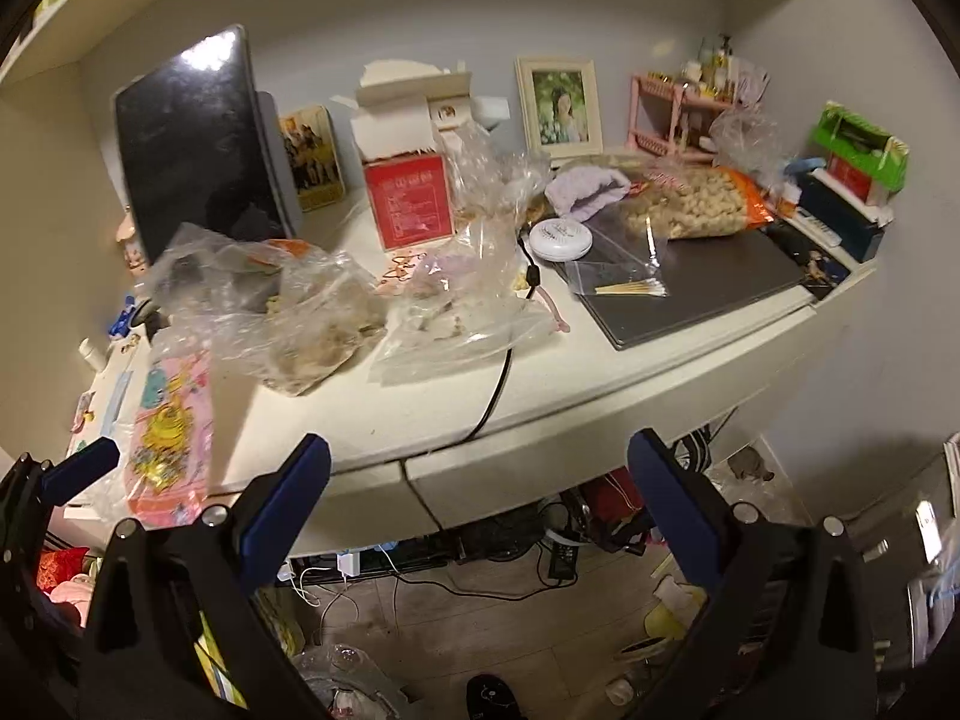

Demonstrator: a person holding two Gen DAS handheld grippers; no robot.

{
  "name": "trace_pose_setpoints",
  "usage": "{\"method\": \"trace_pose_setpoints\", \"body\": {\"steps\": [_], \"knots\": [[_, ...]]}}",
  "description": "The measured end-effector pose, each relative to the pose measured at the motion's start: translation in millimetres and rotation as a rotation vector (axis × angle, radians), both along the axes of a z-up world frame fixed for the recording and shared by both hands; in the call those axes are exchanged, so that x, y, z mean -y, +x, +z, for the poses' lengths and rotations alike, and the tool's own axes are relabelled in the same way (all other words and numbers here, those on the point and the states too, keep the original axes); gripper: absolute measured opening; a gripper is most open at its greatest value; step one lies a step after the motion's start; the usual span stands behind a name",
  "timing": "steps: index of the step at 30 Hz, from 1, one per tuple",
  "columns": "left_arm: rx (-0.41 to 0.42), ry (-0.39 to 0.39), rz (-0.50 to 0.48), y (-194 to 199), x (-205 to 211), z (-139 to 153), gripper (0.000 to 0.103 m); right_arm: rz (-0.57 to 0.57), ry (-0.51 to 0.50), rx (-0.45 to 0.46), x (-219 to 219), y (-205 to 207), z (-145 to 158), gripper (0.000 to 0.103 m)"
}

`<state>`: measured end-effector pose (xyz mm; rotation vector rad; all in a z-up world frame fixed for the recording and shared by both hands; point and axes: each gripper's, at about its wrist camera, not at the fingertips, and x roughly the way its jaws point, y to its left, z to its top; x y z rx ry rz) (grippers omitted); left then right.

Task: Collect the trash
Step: 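Move the right tool to the clear bag of food scraps on the desk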

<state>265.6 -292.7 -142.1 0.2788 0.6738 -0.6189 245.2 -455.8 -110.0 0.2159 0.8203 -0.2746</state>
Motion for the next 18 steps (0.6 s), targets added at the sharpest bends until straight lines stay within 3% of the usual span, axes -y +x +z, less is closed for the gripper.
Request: {"method": "trace_pose_setpoints", "body": {"steps": [9,18], "knots": [[0.023,0.075,-0.032,57.2,58.2,-27.3,0.097,-0.015,0.115,-0.08,35.9,75.3,-43.1,0.097],[-0.054,0.082,-0.002,101.9,80.4,-53.1,0.097,-0.022,0.152,-0.13,61.9,118.1,-73.4,0.097]]}}
